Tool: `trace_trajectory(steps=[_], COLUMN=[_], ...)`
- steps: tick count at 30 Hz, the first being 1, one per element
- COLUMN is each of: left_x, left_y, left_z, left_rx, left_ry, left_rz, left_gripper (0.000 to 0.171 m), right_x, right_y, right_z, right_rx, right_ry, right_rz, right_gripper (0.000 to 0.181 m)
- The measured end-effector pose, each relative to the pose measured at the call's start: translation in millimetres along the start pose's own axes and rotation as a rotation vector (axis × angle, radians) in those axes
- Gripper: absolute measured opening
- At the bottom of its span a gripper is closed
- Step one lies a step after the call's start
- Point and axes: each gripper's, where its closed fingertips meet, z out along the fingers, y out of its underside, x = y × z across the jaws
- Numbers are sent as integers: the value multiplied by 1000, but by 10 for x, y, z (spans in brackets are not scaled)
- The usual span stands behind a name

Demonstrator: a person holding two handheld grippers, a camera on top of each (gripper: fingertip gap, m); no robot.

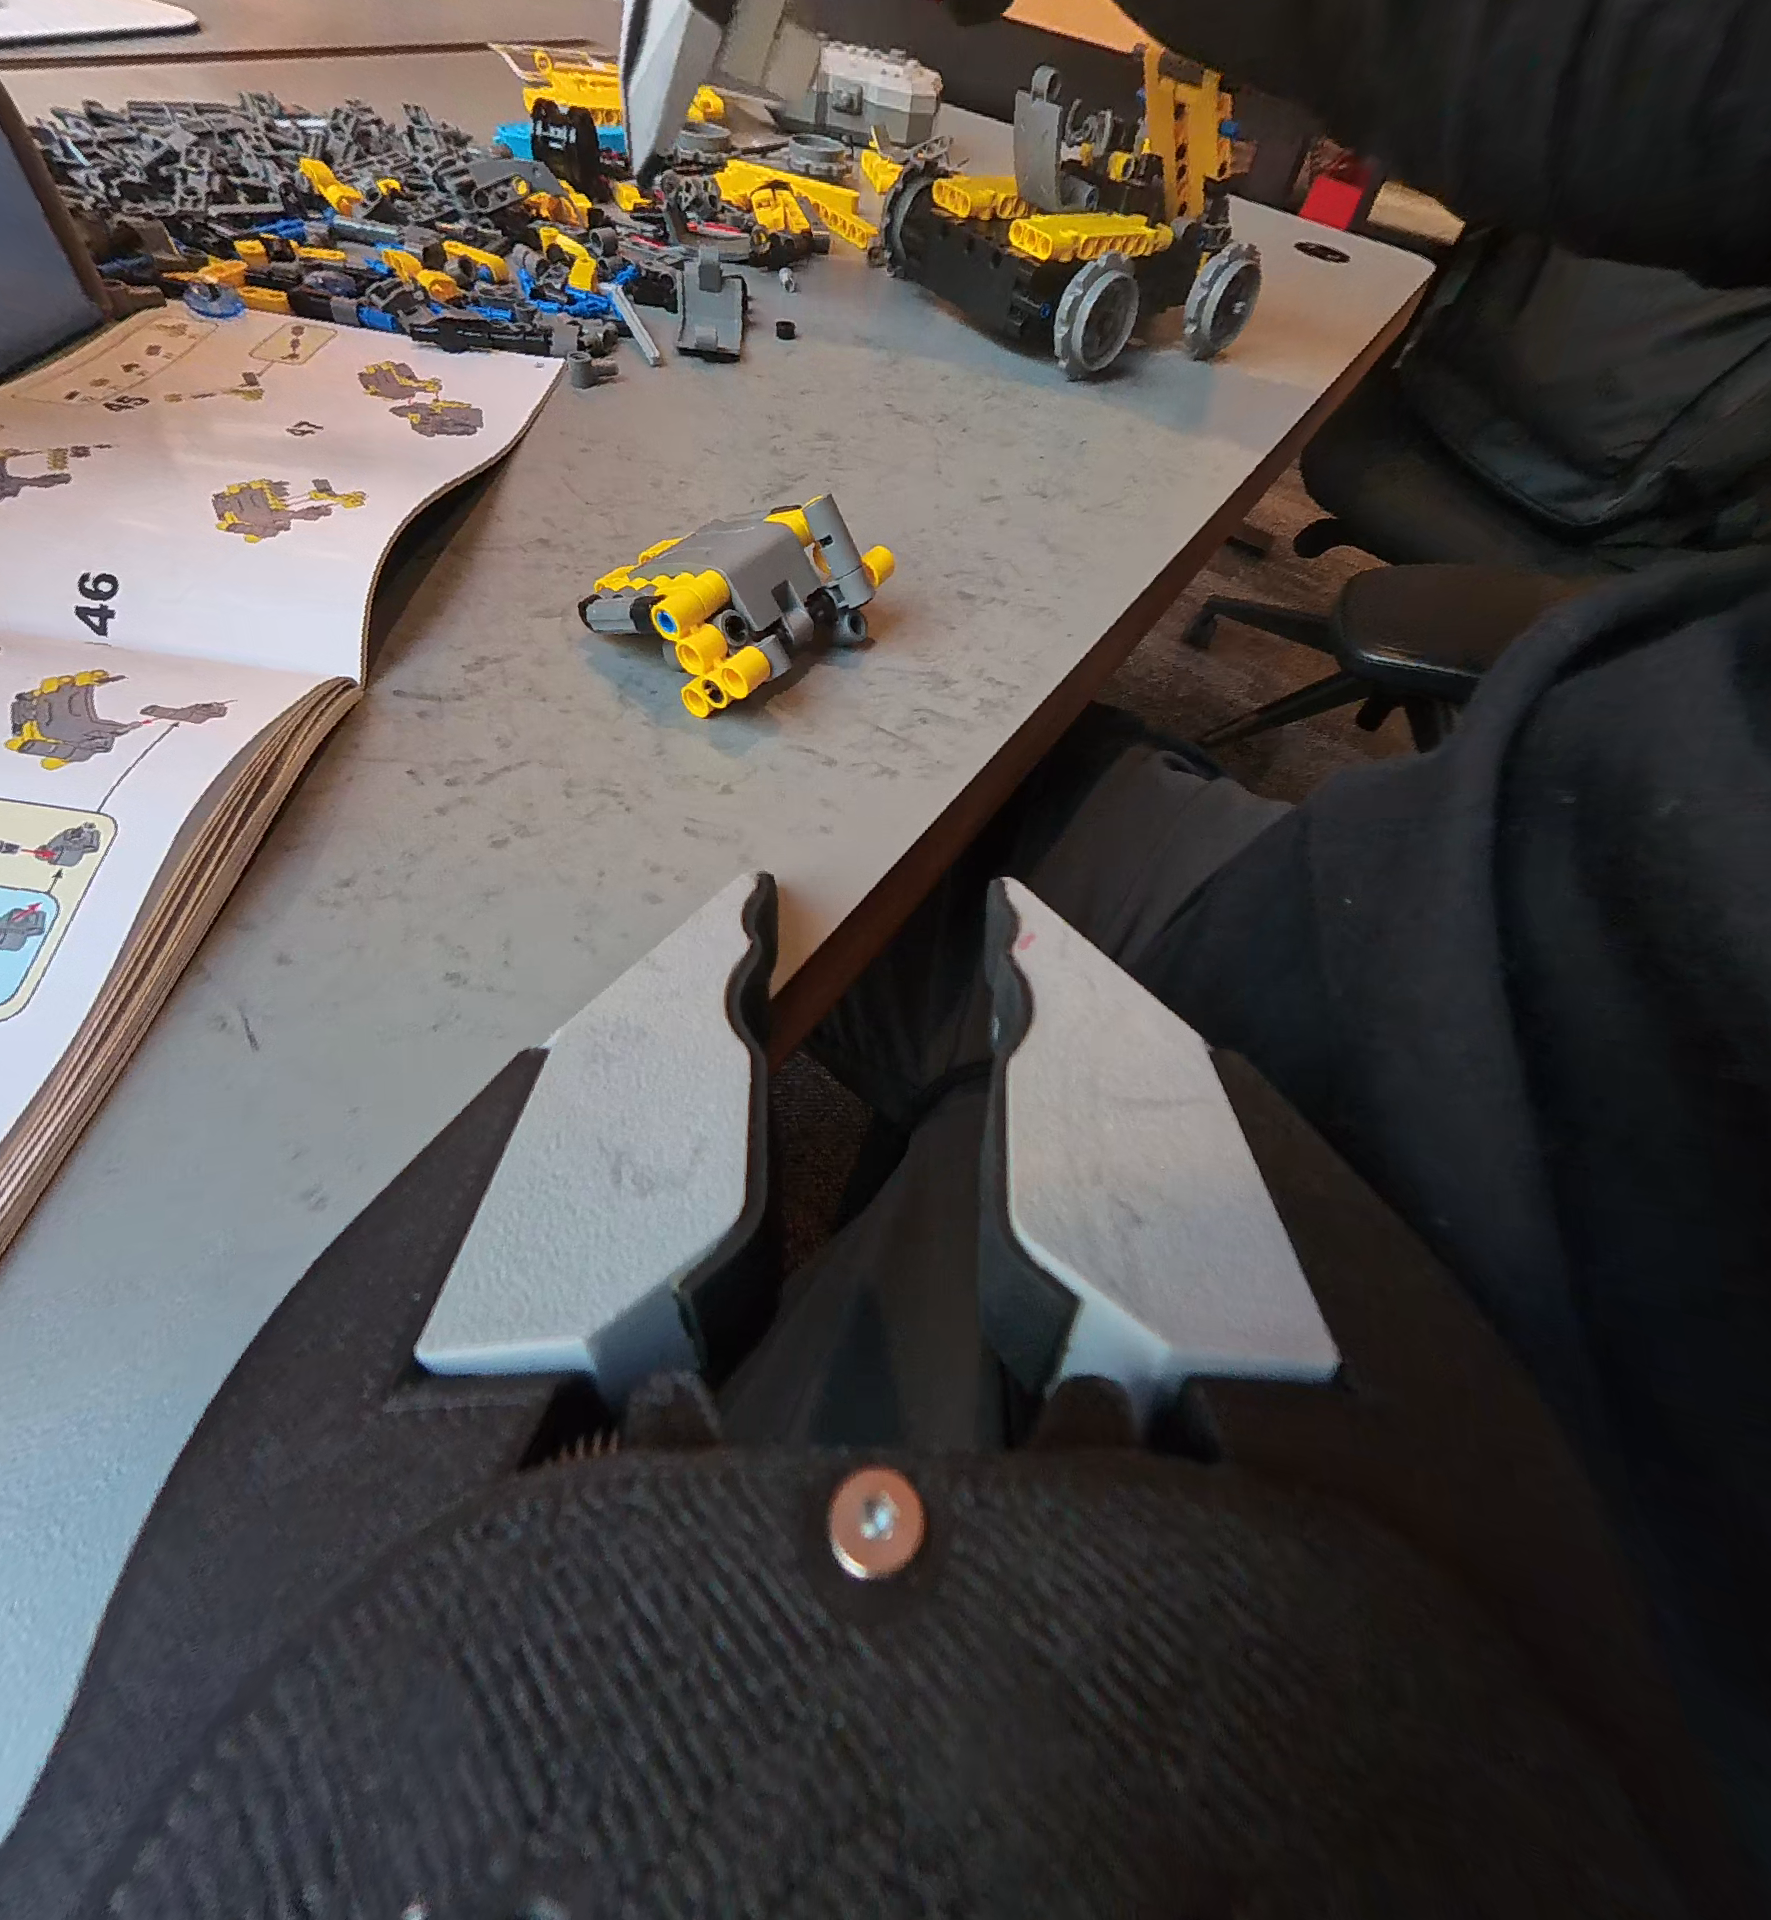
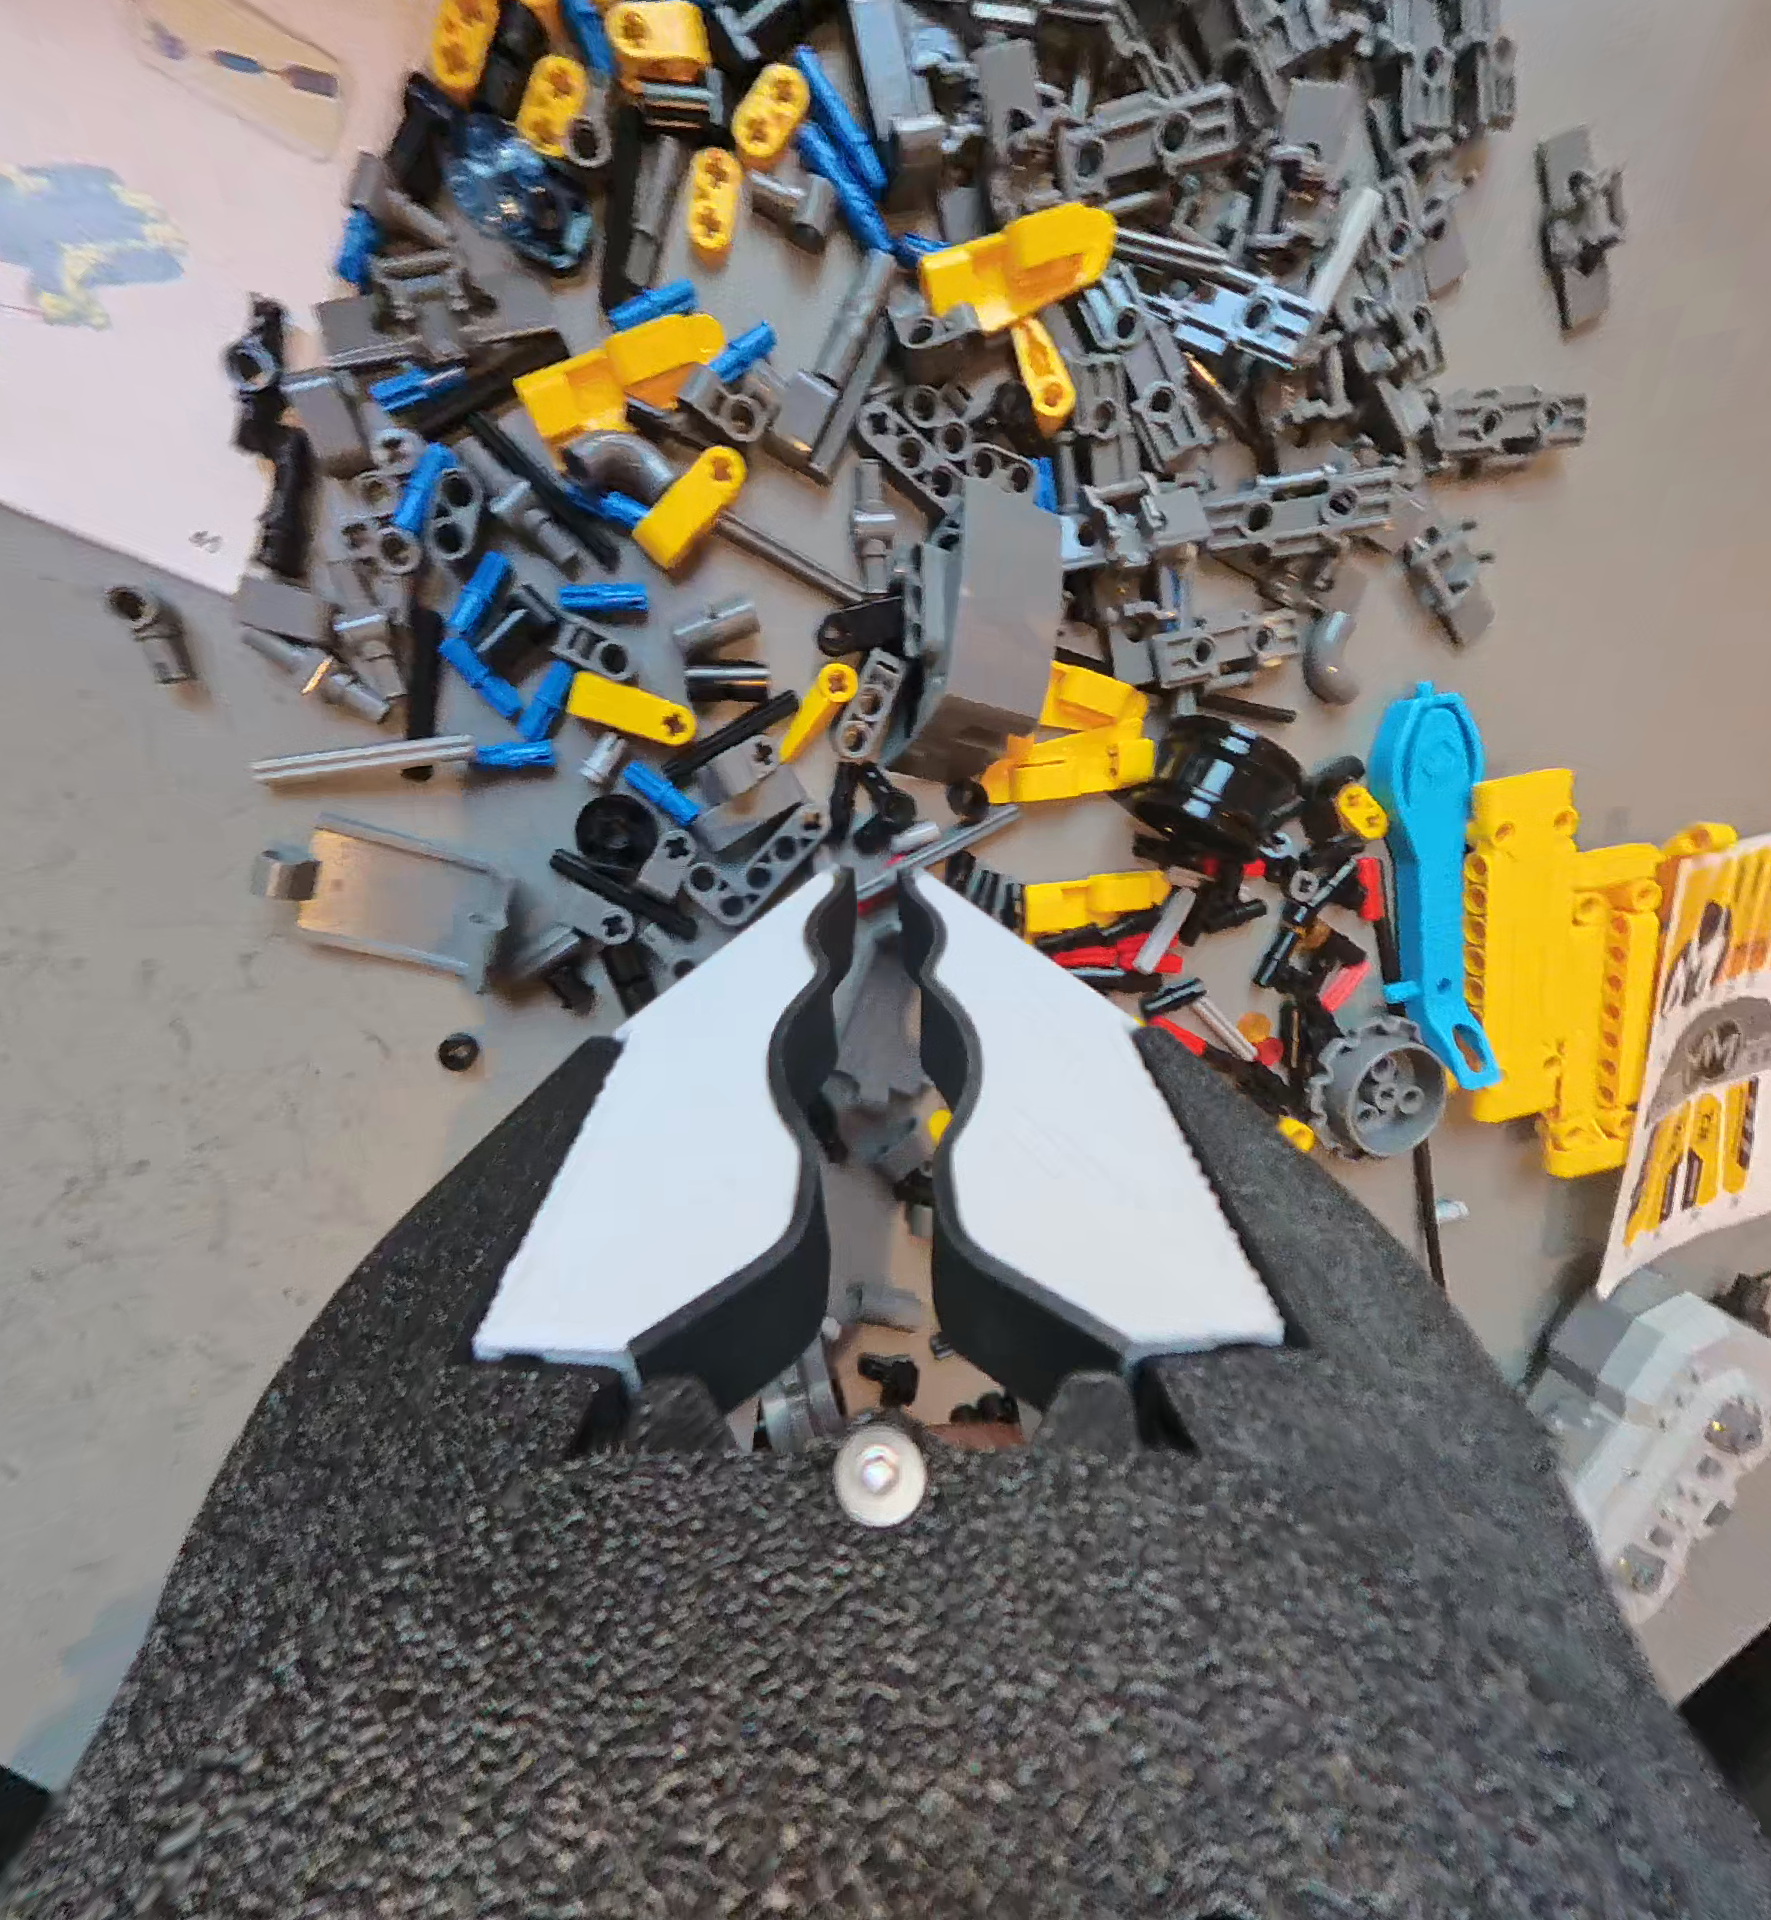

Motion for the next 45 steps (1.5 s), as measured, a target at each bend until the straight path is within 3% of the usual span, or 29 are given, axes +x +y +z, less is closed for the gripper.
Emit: trace_trajectory(steps=[7, 11, 17, 24, 33, 40, 45], left_x=[5, -26, -72, -22, -11, -15, 2], left_y=[2, -9, -1, -13, -14, -37, -53], left_z=[-17, -59, 1, 74, 47, -4, -20], left_rx=[-3, -2, -2, 0, 3, 17, 24], left_ry=[1, -33, -40, -32, -14, -11, -7], left_rz=[5, 41, 28, 61, 43, 31, 29], left_gripper=[38, 37, 35, 35, 35, 35, 35], right_x=[398, 422, 38, -258, -335, -439, -860], right_y=[67, 85, -95, -398, -402, -467, -424], right_z=[-147, -286, -113, 162, 349, 188, -122], right_rx=[34, 121, 139, 63, -46, -2, 72], right_ry=[156, 116, -127, -212, -258, -253, -304], right_rz=[164, 221, 80, -162, -234, -218, -274], right_gripper=[6, 6, 17, 18, 15, 15, 15])
